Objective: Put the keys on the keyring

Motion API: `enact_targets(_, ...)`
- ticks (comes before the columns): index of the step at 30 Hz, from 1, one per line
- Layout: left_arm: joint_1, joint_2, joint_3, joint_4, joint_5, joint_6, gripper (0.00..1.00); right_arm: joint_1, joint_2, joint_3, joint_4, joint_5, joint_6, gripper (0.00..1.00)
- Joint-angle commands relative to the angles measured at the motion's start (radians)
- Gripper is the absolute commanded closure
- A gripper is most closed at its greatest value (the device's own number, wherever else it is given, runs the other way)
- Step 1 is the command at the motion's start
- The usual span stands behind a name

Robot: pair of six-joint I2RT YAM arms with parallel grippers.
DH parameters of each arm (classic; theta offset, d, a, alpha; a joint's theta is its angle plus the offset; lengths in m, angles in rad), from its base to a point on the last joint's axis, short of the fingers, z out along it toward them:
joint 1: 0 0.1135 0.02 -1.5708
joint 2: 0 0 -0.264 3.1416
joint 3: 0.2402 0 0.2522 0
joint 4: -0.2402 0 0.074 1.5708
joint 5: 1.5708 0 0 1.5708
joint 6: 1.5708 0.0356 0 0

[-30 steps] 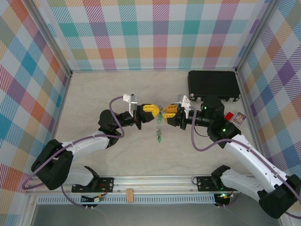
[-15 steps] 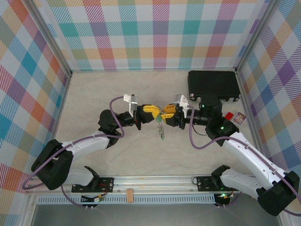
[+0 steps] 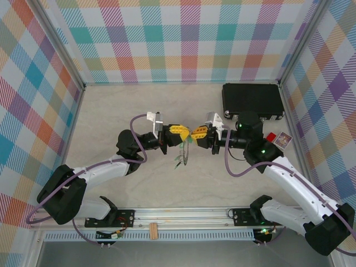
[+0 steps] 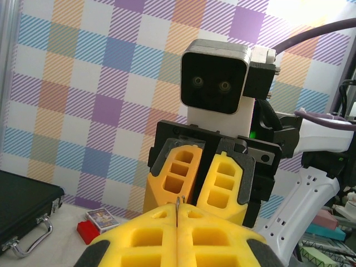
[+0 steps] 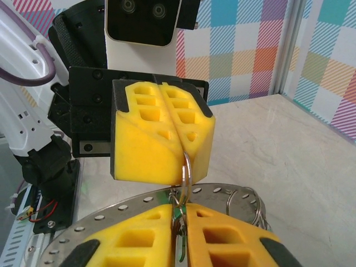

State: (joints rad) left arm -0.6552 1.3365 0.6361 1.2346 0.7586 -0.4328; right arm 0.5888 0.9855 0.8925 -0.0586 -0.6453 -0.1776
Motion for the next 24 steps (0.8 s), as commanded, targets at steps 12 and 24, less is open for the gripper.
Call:
enact_targets(12,-0.033,-0.019,0.031,0.094,-0.047,-0.018,1.0,0.004,0.011,-0.012,0.057,-0.078,0.067,0.78)
enact_targets(24,-0.04,-0.02,0.018,0.099,-0.069,-0.017,1.0,0.002,-0.045,-0.033,0.032,0.057,0.15,0.67)
